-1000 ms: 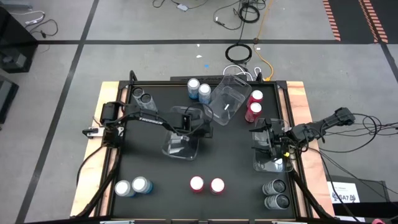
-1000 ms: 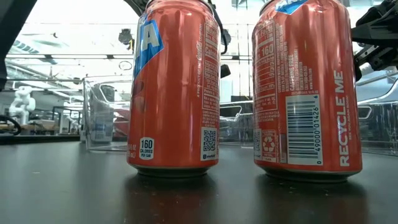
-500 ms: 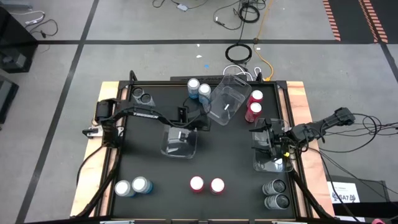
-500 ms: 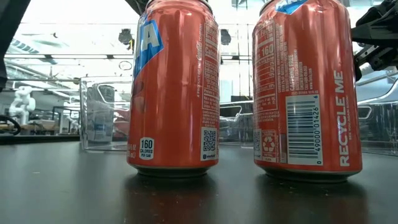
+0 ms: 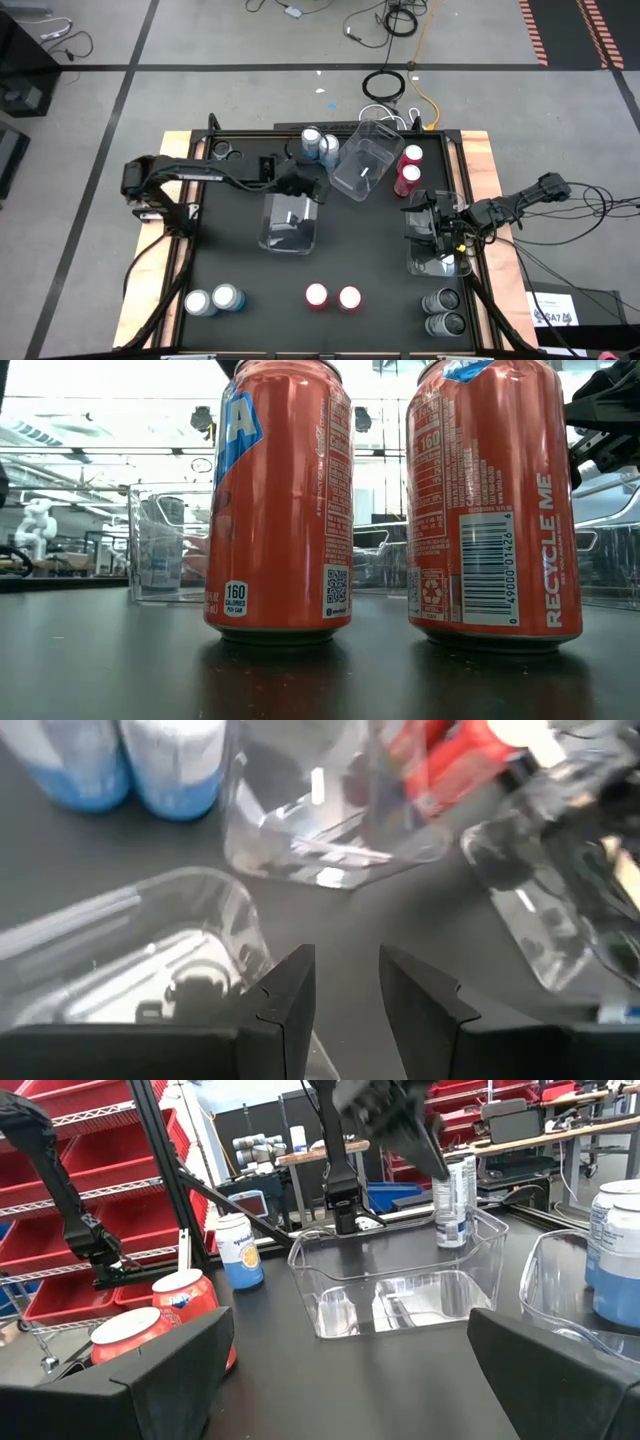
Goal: Sort soda cans
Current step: Adjust the right transparent bin
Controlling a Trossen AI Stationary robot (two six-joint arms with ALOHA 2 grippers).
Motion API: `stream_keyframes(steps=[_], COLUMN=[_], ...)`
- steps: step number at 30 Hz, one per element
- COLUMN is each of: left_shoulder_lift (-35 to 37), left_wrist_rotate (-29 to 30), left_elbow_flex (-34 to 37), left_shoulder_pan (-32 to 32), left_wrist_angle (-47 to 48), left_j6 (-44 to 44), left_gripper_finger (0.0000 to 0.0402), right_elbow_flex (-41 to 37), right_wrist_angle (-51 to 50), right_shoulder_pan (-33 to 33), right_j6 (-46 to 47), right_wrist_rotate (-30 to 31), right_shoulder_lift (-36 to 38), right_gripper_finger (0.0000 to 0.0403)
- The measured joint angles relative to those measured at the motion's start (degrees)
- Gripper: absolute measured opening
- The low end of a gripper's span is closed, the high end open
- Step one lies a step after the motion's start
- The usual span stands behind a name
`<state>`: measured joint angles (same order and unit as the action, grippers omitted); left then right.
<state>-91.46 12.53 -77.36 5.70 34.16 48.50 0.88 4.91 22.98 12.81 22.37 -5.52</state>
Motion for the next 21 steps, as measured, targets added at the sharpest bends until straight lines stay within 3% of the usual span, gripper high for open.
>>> stream_keyframes(steps=[11,21], left_shoulder_lift=[10.4,16.8], left_wrist_rotate=[0.2,1.6], left_elbow_flex=[0.0,-0.1], left_shoulder_pan=[-5.5,-10.0], left_wrist_angle=[7.9,24.8], left_j6=[-19.2,-24.9], left_gripper_finger=[0.0123,0.0123], right_elbow_flex=[0.0,0.0], right_wrist_angle=[0.0,0.0], right_shoulder_pan=[0.0,0.0], right_j6=[0.0,0.0], right_wrist_rotate=[0.0,0.0], right_shoulder_lift=[0.0,0.0], right_gripper_finger=[0.0396,0.0396])
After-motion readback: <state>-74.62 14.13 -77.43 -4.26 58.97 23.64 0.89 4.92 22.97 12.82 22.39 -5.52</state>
